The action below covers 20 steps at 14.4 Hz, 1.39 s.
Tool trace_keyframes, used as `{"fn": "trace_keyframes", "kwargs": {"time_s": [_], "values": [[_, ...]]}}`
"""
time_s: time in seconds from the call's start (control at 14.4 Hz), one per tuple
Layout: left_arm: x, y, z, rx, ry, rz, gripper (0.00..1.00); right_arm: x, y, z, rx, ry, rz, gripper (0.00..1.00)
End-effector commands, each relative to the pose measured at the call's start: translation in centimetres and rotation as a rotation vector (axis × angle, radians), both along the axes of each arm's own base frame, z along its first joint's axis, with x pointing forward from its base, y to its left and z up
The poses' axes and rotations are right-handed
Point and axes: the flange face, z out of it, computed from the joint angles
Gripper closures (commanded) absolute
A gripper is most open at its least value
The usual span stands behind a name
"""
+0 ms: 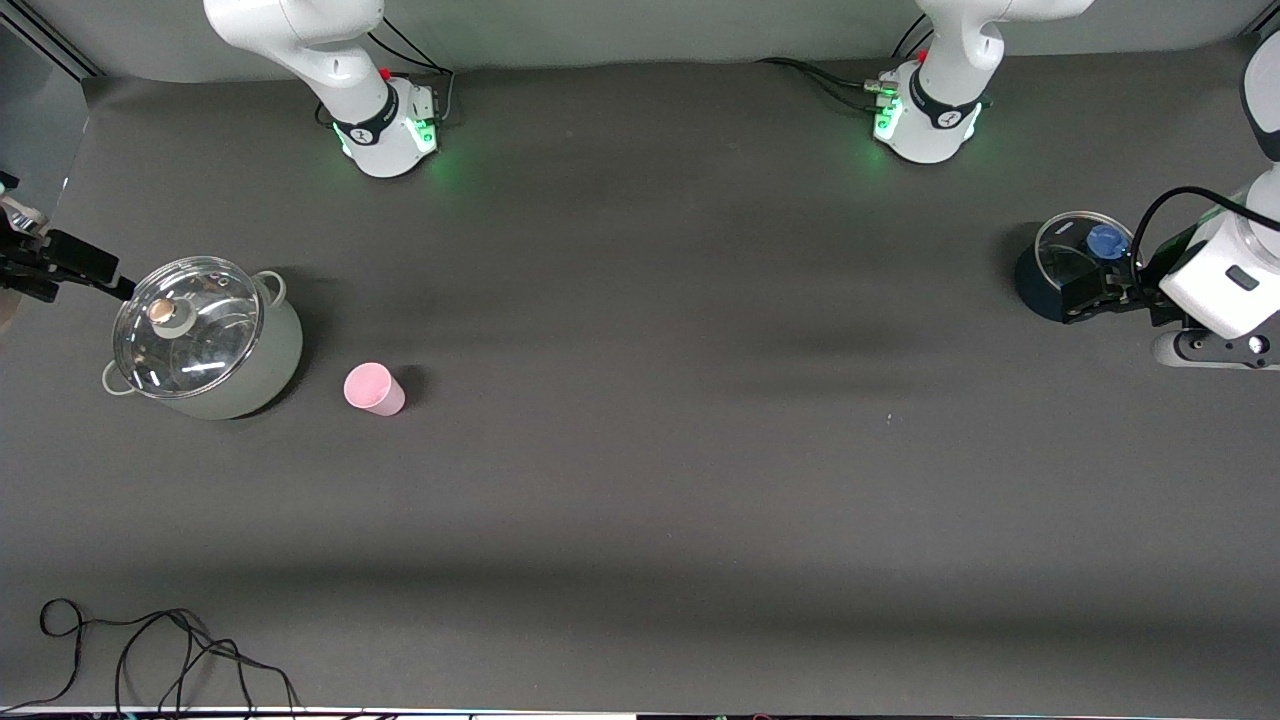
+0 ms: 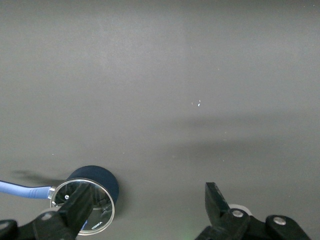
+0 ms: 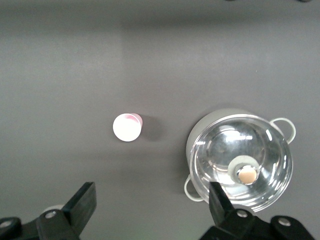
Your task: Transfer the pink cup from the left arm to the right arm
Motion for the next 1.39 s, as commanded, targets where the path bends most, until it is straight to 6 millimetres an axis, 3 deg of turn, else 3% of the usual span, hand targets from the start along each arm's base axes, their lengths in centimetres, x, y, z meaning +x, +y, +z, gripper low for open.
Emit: {"fn": "trace_keyframes", "kwargs": {"time_s": [0.0, 0.07, 0.35, 0.76, 0.97, 1.18, 1.32], "values": [[0.2, -0.3, 0.7, -0.001, -0.013, -0.008, 0.00, -1.1, 0.6, 0.8, -0.030, -0.028, 0.041, 0.00], [0.3, -0.3, 0.9, -0.003, -0.016, -0.012, 0.00, -1.1, 0.8, 0.8, -0.054, -0.022, 0.050, 0.00], [0.4, -0.3, 1.1, -0.003, -0.021, -0.017, 0.00, -0.3, 5.1, 0.8, -0.100, -0.027, 0.099, 0.00], [0.4, -0.4, 1.4, -0.005, -0.030, -0.017, 0.00, 1.3, 5.7, 2.1, -0.095, -0.085, 0.094, 0.00], [0.5, -0.2, 1.3, -0.005, -0.027, -0.014, 0.00, 2.4, 6.0, 0.5, -0.092, -0.062, 0.104, 0.00], [0.5, -0.3, 1.3, -0.005, -0.029, -0.015, 0.00, 4.0, 6.6, 0.9, -0.090, -0.068, 0.116, 0.00], [0.5, -0.3, 1.2, -0.005, -0.027, -0.015, 0.00, 4.1, 6.8, 0.8, -0.089, -0.066, 0.116, 0.00]]}}
